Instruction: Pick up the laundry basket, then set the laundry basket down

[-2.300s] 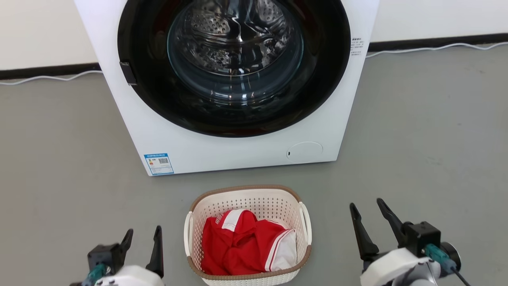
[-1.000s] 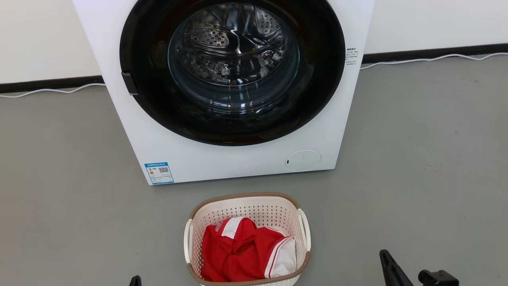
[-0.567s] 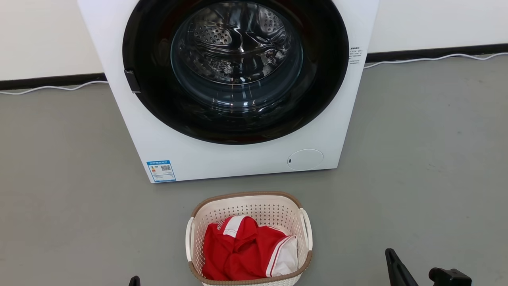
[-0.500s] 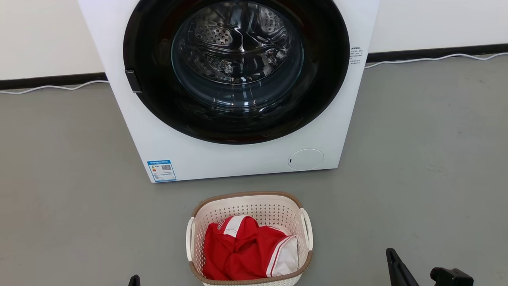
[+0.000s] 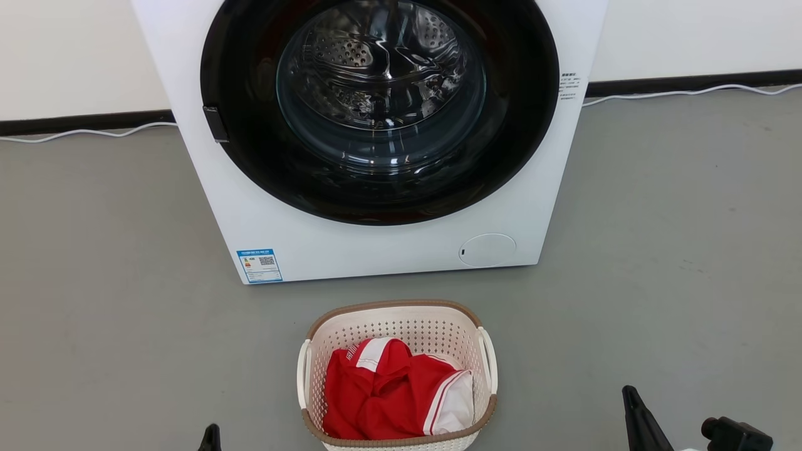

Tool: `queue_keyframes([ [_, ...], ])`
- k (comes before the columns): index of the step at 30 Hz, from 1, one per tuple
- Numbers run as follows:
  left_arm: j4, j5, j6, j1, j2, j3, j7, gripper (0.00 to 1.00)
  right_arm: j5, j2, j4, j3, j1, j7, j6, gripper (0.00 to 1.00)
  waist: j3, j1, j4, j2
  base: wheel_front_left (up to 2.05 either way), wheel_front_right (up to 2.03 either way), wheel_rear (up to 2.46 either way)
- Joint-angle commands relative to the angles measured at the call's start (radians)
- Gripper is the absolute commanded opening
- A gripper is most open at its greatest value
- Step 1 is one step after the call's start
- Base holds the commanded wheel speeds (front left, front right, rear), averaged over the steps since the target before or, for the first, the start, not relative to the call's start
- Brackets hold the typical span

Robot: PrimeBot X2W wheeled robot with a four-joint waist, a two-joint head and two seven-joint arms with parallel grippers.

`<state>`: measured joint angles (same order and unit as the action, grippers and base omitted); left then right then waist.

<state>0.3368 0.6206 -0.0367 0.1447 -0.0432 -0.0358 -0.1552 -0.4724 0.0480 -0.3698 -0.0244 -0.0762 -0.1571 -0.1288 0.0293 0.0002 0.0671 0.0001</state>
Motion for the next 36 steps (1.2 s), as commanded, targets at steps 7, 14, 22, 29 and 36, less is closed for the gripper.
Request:
queue_keyframes([
  [7,-0.034,0.096,-0.019,-0.072,-0.010,-0.020,0.022,0.00,-0.112,0.004,0.035,-0.003,0.063,0.026,-0.001,0.00,-0.003,-0.0002,-0.006,-0.0001,0.00,0.00,0.00],
  [14,-0.038,0.170,-0.025,-0.088,-0.010,-0.025,0.042,0.00,-0.198,0.004,0.043,-0.010,0.073,0.046,-0.001,0.00,-0.005,-0.0002,-0.011,-0.0001,0.00,0.00,0.00],
  [22,-0.044,0.254,-0.032,-0.105,-0.009,-0.031,0.066,0.00,-0.295,0.004,0.051,-0.018,0.084,0.069,-0.001,0.00,-0.008,-0.0002,-0.017,-0.0001,0.00,0.00,0.00],
  [29,-0.049,0.329,-0.038,-0.120,-0.009,-0.036,0.087,0.00,-0.380,0.004,0.059,-0.025,0.094,0.089,-0.001,0.00,-0.010,-0.0002,-0.022,-0.0001,0.00,0.00,0.00],
  [36,-0.053,0.392,-0.044,-0.133,-0.009,-0.040,0.104,0.00,-0.454,0.004,0.065,-0.031,0.103,0.106,-0.001,0.00,-0.013,-0.0002,-0.026,-0.0001,0.00,0.00,0.00],
])
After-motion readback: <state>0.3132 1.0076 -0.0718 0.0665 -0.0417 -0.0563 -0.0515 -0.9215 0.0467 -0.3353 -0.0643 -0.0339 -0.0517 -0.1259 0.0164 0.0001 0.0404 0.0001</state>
